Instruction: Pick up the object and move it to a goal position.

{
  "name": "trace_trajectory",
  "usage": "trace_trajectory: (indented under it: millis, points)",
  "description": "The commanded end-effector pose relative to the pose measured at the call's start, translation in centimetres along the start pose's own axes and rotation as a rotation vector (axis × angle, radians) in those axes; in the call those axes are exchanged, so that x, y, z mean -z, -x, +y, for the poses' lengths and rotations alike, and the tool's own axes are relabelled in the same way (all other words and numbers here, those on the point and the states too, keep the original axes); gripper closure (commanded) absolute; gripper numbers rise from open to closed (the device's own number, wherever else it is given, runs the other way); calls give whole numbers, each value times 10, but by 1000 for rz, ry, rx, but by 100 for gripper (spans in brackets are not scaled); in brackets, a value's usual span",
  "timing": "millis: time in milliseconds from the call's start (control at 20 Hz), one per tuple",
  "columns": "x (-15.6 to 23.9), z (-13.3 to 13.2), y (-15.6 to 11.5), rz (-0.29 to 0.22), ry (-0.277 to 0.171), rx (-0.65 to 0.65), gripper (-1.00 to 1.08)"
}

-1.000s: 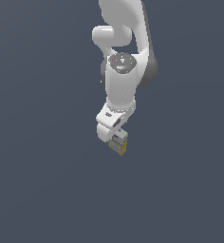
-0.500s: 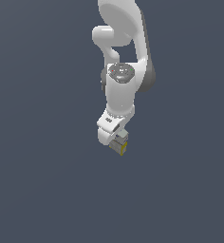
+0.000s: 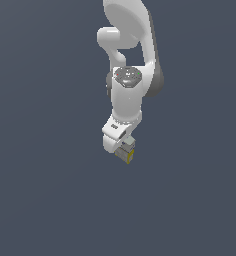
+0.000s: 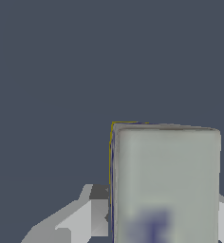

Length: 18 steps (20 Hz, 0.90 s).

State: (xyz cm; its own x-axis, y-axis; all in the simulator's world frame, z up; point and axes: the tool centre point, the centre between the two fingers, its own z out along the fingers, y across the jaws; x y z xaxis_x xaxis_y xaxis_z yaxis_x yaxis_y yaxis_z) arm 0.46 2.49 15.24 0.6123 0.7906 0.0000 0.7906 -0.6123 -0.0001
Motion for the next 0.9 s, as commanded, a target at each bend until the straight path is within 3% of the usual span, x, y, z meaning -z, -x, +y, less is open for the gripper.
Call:
trace_trajectory:
  millis: [0, 400, 850]
  points:
    - [1, 0, 0, 0, 0, 0, 108]
    - [33, 2, 2, 0, 0, 0, 108]
    - [112, 7, 6, 0, 0, 0, 108]
